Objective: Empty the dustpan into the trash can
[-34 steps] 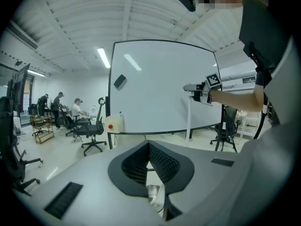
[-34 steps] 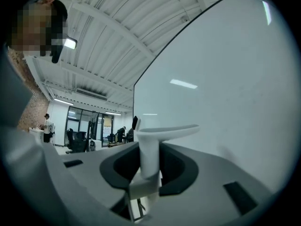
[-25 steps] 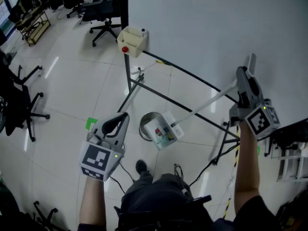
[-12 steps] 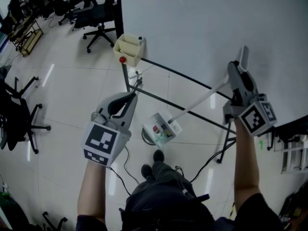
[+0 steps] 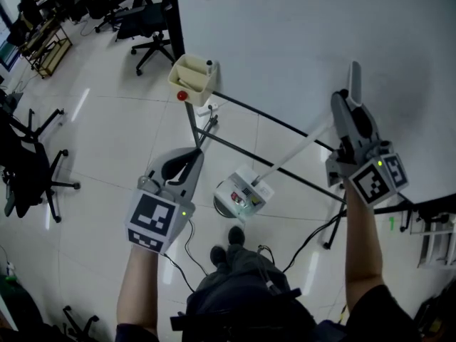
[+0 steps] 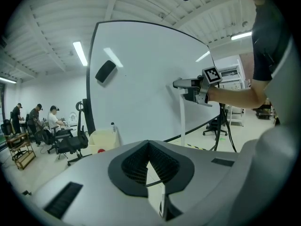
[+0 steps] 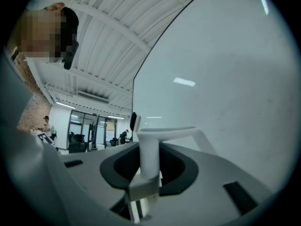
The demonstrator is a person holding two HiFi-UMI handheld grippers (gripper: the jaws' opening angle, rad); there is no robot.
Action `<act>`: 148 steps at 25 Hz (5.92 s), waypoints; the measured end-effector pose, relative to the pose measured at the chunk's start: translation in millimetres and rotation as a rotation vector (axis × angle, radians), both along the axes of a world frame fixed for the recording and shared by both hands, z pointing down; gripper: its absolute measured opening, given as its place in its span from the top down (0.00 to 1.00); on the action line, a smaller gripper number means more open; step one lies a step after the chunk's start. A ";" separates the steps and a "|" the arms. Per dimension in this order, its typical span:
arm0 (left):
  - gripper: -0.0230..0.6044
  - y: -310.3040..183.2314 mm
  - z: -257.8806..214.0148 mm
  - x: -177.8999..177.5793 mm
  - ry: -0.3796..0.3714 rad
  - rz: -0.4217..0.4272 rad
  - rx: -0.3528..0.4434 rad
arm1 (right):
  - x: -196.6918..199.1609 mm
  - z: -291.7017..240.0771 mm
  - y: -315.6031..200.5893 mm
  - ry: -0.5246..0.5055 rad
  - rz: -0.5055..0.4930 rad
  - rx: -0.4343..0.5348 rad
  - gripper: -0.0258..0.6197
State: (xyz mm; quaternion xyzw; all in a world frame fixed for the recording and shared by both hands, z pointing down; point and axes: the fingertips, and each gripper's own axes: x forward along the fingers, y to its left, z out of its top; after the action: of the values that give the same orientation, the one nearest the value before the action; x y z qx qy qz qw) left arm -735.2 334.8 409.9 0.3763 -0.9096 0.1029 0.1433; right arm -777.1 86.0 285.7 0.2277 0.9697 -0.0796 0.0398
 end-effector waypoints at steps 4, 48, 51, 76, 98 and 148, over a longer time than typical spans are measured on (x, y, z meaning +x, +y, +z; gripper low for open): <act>0.97 -4.2 -1.4 -8.4 -0.002 -0.007 -0.011 | -9.0 -2.8 20.3 -0.022 -0.081 0.039 0.79; 0.97 -24.1 14.1 18.2 -0.008 0.013 -0.026 | 59.0 43.1 115.4 -0.236 -0.314 0.235 0.81; 0.97 -22.6 10.5 30.2 -0.020 0.021 -0.030 | 71.3 43.9 120.6 -0.246 -0.322 0.264 0.81; 0.97 -39.2 -6.1 122.4 -0.046 -0.185 -0.047 | 172.4 60.6 121.4 -0.339 -0.556 0.414 0.81; 0.97 -88.4 5.0 208.7 -0.036 -0.287 -0.057 | 278.6 90.8 118.5 -0.453 -0.815 0.535 0.83; 0.97 -30.5 44.0 355.8 0.063 -0.281 -0.017 | 403.3 137.6 143.4 -0.415 -0.799 0.737 0.86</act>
State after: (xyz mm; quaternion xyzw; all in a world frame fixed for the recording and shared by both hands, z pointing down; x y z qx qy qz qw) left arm -379.5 304.2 453.9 0.2471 -0.9474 0.0777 0.1880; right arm -373.8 229.4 423.3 0.5855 0.7443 0.3005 0.1140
